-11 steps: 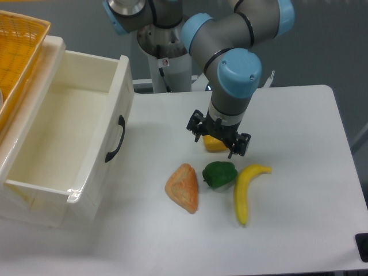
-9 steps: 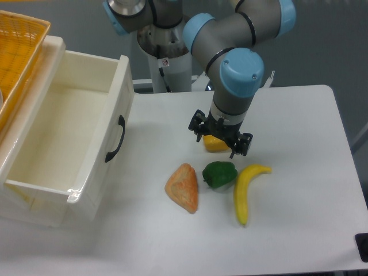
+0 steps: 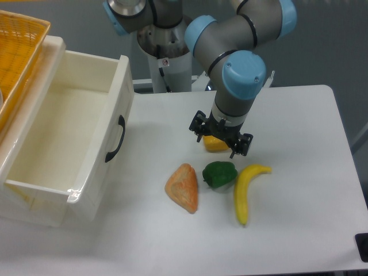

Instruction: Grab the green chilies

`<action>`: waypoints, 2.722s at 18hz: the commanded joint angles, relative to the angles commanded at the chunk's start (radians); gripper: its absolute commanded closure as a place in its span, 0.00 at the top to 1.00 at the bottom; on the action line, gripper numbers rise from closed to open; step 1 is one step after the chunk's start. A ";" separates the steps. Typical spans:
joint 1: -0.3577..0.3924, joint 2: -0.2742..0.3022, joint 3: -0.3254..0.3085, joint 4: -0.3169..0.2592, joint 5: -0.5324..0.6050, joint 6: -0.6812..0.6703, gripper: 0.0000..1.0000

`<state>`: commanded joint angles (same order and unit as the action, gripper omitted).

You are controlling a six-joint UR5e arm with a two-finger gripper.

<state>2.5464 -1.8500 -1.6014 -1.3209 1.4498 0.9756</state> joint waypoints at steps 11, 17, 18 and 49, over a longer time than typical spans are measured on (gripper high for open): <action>-0.011 -0.031 -0.038 0.034 0.001 0.214 1.00; -0.005 -0.083 -0.037 0.075 0.029 0.388 1.00; -0.005 -0.103 -0.032 0.090 0.031 0.409 1.00; 0.005 -0.224 -0.017 0.131 0.034 0.449 1.00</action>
<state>2.5510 -2.0739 -1.6183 -1.1904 1.4833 1.4251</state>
